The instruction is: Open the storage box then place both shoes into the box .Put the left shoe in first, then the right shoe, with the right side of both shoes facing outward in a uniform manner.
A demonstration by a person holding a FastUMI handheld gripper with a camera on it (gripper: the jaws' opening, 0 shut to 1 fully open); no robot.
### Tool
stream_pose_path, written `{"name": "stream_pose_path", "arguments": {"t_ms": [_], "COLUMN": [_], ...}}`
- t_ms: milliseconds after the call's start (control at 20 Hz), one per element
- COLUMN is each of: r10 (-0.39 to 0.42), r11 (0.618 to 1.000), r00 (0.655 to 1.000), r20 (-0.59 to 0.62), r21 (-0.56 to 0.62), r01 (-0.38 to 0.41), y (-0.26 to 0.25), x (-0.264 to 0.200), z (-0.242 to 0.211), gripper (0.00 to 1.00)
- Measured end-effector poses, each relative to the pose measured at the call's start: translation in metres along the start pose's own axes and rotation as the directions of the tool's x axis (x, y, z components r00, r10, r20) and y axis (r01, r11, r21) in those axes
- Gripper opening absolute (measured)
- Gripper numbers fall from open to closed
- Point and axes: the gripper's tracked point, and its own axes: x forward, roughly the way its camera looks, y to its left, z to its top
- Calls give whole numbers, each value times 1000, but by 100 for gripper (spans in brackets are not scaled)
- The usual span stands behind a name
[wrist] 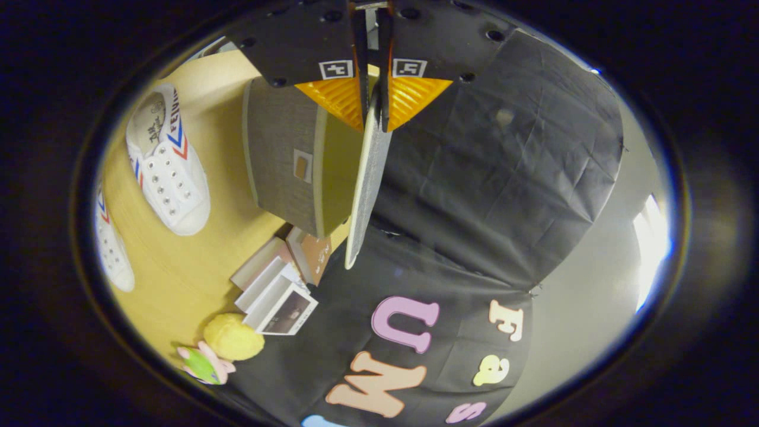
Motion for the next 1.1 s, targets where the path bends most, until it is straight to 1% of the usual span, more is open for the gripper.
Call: {"name": "stream_pose_path", "arguments": {"t_ms": [250, 400, 650, 800, 950, 1100], "r10": [36, 66, 110, 139, 153, 162], "r11": [991, 982, 960, 940, 906, 895], "r00": [999, 996, 990, 984, 978, 974], "r20": [-37, -53, -93, -116, -139, -158], "r21": [-131, -175, -247, -298, -375, -393], "r01": [-40, -74, -130, -168, -195, -212], "y": [52, 83, 128, 157, 179, 191], "x": [8, 21, 49, 63, 82, 99], "z": [5, 8, 1, -5, -19, -32], "gripper": [12, 12, 12, 14, 18, 18]}}
